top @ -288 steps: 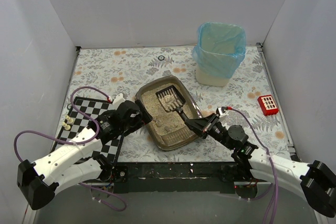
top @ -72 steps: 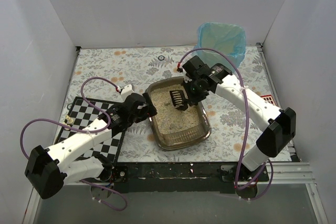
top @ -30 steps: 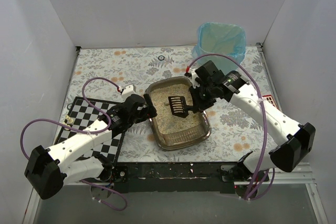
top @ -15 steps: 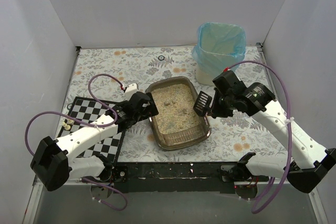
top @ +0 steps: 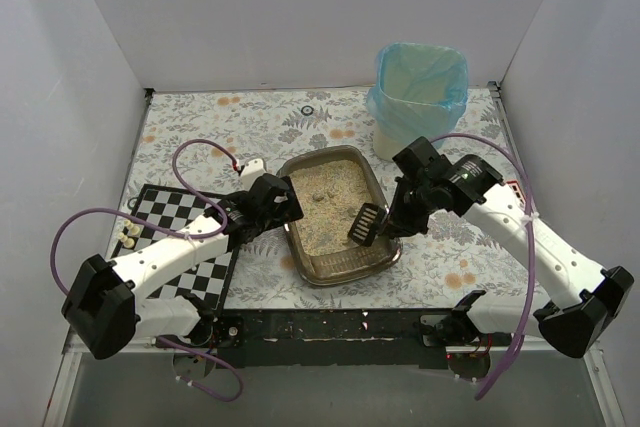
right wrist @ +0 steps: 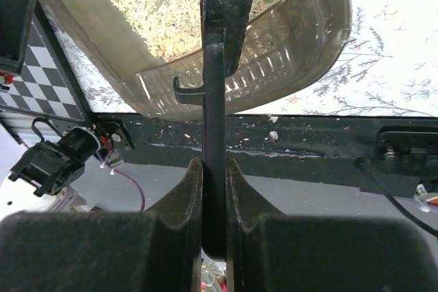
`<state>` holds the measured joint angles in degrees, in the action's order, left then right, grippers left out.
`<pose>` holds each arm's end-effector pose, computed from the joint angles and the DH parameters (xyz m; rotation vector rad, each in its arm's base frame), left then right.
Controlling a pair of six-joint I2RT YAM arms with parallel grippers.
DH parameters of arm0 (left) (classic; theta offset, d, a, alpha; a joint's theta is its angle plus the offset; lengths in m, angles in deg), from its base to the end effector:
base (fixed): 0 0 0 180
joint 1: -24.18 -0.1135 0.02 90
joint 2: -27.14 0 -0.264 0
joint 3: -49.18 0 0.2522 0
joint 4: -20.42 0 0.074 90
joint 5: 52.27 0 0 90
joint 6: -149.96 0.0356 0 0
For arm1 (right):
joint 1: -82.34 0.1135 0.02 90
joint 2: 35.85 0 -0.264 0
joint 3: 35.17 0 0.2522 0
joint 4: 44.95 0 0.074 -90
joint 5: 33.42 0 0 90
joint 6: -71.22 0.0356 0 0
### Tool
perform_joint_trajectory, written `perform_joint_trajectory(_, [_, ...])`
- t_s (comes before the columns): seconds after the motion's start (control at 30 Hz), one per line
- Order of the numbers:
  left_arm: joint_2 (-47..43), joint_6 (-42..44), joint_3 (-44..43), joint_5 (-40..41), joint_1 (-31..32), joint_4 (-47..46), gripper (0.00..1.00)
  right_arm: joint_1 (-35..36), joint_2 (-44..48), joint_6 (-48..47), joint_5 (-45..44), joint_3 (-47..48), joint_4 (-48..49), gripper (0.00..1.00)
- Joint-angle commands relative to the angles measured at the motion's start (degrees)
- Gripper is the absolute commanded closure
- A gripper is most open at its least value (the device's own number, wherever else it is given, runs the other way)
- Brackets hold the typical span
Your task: Clean the litter box
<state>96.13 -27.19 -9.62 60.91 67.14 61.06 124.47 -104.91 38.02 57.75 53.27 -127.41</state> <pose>0.1859 -0.1540 0.2326 -1.0817 2.1917 -0.5755 0.1576 0.1435 0.3460 0.3512 2.7817 0.5286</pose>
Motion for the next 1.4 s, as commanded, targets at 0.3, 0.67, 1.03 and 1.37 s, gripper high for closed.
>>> perform_joint_trajectory(0.3, [0.7, 1.99, -1.37, -0.77, 0.11, -2.7, 0.02, -3.63, -8.11, 7.98, 1.99, 5.75, -3.9, 0.99])
perform_joint_trajectory(0.67, [6.5, 3.57, -3.39, -2.35, 0.11, -3.85, 0.15, -10.13, -13.9, 0.35, 8.93, -3.13, 9.11, 0.99])
perform_joint_trajectory(1.03, [11.52, 3.57, -4.27, -2.17, 0.11, -4.02, 0.48, -11.89, -22.17, -1.69, 8.15, -3.39, 16.23, 0.99])
perform_joint_trajectory(1.37, [10.81, 3.48, -3.57, -2.52, 0.11, -4.46, 0.56, -12.25, -29.9, 2.7, 7.1, -4.45, 29.23, 0.99])
